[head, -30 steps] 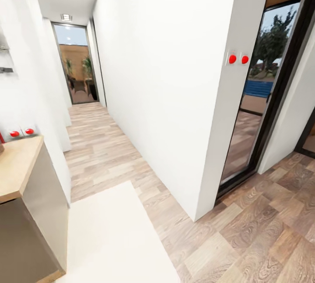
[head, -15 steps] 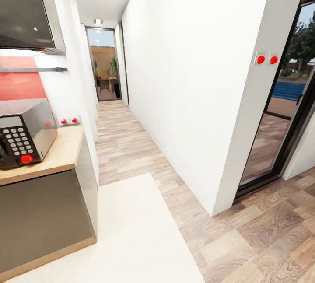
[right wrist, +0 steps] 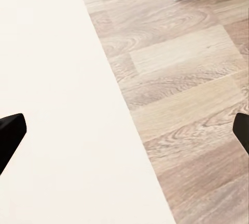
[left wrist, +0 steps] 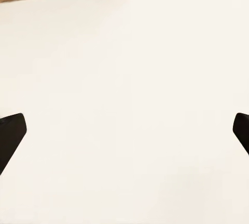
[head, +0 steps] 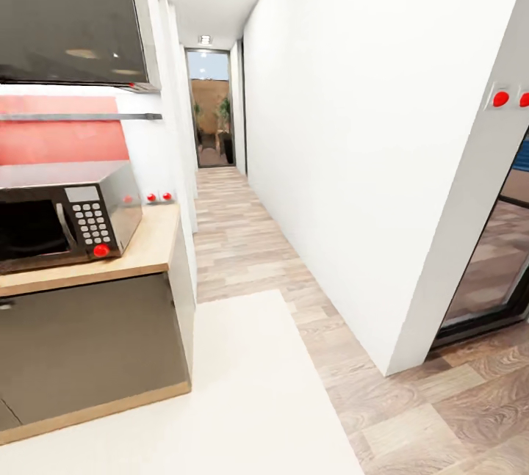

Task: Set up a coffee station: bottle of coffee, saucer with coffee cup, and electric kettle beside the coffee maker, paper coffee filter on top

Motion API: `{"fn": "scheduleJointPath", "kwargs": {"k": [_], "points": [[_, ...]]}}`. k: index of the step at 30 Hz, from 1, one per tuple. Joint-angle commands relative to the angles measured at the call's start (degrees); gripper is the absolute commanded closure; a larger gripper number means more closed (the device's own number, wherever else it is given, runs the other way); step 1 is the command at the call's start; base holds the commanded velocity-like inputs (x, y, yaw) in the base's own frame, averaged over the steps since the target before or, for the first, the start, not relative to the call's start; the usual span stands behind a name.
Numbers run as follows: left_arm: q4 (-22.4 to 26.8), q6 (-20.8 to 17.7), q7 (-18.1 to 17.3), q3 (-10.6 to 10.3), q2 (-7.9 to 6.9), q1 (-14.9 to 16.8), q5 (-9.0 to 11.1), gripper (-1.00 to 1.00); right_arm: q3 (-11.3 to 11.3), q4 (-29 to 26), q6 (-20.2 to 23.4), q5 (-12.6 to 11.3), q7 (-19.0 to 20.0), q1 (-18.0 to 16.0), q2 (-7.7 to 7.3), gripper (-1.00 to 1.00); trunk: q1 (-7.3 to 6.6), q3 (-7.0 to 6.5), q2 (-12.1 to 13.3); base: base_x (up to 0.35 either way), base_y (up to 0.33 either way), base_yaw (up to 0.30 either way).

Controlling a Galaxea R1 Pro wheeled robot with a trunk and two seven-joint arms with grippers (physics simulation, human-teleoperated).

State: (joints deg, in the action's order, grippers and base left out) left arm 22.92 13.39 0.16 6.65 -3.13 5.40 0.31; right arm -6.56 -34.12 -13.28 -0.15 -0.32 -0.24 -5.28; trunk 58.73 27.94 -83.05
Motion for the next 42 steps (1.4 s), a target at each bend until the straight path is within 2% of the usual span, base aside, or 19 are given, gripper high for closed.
{"fn": "scheduleJointPath", "kwargs": {"k": [1,4,9,11,34,42], "points": [[-0.1,0.2,0.0,0.1,0.02,0.1,0.0,-1.0,0.0,0.0,-0.2,0.0,0.0,0.0,0.02,-1.0,0.0,0.06,0.0,0.0,0.0,0.279],[-0.1,0.2,0.0,0.1,0.0,0.1,0.0,-1.0,0.0,0.0,-0.2,0.0,0.0,0.0,0.01,-1.0,0.0,0.06,0.0,0.0,0.0,0.279],[-0.1,0.2,0.0,2.2,-0.24,0.1,2.6,-1.0,0.0,0.0,-0.2,0.0,0.0,0.0,0.01,-1.0,0.0,0.06,0.0,0.0,0.0,0.279],[-0.1,0.3,0.0,2.9,-0.34,0.1,3.0,-1.0,0.0,0.0,-0.2,0.0,0.0,0.0,0.01,-1.0,0.0,0.06,0.0,0.0,0.0,0.279],[-0.1,0.3,-0.3,3.1,-0.37,0.1,3.2,-1.0,0.0,0.0,-0.2,0.1,0.0,0.0,0.07,-1.0,0.0,0.06,0.0,0.0,0.0,0.279],[-0.1,0.3,-0.3,3.1,-0.38,0.1,3.1,-1.0,0.1,0.0,-0.1,0.2,0.0,0.0,0.09,-1.0,-1.76,-1.23,3.2,0.0,0.0,0.275]]}}
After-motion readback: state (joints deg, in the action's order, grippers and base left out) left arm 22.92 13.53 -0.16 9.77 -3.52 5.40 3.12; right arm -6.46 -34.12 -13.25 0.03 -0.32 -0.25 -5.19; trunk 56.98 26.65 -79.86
